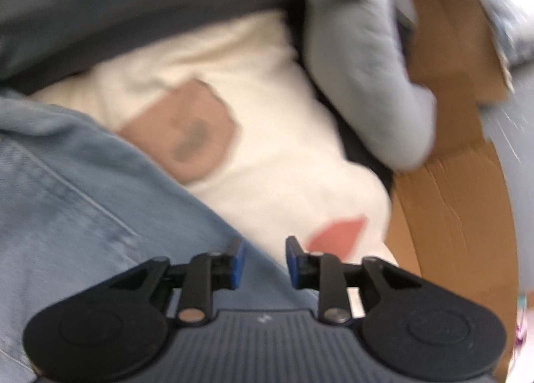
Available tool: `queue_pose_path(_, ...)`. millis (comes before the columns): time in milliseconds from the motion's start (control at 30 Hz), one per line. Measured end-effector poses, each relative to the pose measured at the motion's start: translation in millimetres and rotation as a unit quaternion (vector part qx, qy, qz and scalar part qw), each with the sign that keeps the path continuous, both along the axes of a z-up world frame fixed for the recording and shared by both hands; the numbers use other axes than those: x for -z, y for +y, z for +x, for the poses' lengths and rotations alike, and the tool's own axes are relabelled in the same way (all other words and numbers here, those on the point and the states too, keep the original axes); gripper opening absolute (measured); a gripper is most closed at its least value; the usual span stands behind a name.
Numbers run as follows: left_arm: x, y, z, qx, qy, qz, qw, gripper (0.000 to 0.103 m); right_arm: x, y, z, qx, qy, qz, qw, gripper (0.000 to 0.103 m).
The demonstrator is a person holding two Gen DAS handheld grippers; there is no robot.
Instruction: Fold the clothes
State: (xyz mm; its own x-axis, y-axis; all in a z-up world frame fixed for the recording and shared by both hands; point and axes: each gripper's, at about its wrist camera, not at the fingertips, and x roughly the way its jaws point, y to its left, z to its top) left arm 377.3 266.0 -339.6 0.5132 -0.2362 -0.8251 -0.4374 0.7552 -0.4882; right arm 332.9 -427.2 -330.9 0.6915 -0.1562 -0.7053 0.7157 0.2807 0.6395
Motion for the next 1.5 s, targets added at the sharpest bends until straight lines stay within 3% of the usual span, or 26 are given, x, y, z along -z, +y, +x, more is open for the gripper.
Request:
queue_pose_path(133,-18,-40,4,0.1,0.0,0.02,0.9948,0.041,-27,-11,-43,-0.03,0.017,-0.017,0.999,0.041)
queue_pose_path(267,-41,-83,17,0.207,-0.014,0.048,0.9771,0.045,-71,-4,-90,-0.033,0.025,-0.023,0.999,0.044)
queue_pose_path(333,-46,-106,21,0.266,-0.034,0.073,0.9606,0.053,-72,-6,-100,-0.048,0.023,-0.027,0.998,0.046)
queue_pose_path(567,-19,-162,17,0.406,-0.057,0.145,0.9004,0.049,-57,-5,-109,-0.1,0.033,-0.04,0.994,0.046)
queue_pose_path(800,2,-188,19,0.502,-0.058,0.17,0.8463,0.046,-17,5,-117,-0.124,0.045,-0.043,0.99,0.046)
queue_pose_path(933,17,-201,19,0.549,-0.048,0.192,0.8118,0.037,1,9,-120,-0.129,0.033,-0.036,0.99,0.046)
queue_pose_path(1033,26,-208,22,0.576,-0.035,0.204,0.7904,0.033,10,11,-119,-0.137,0.027,-0.043,0.989,0.046)
queue_pose_path(1133,34,-218,23,0.608,-0.029,0.216,0.7632,0.033,18,15,-116,-0.147,0.027,-0.056,0.987,0.046)
queue_pose_path(1267,42,-228,25,0.637,-0.023,0.226,0.7366,0.031,28,23,-115,-0.165,0.036,-0.056,0.984,0.046)
queue_pose_path(1500,45,-236,24,0.67,-0.024,0.222,0.7082,0.009,34,24,-130,-0.153,0.047,-0.051,0.986,0.047)
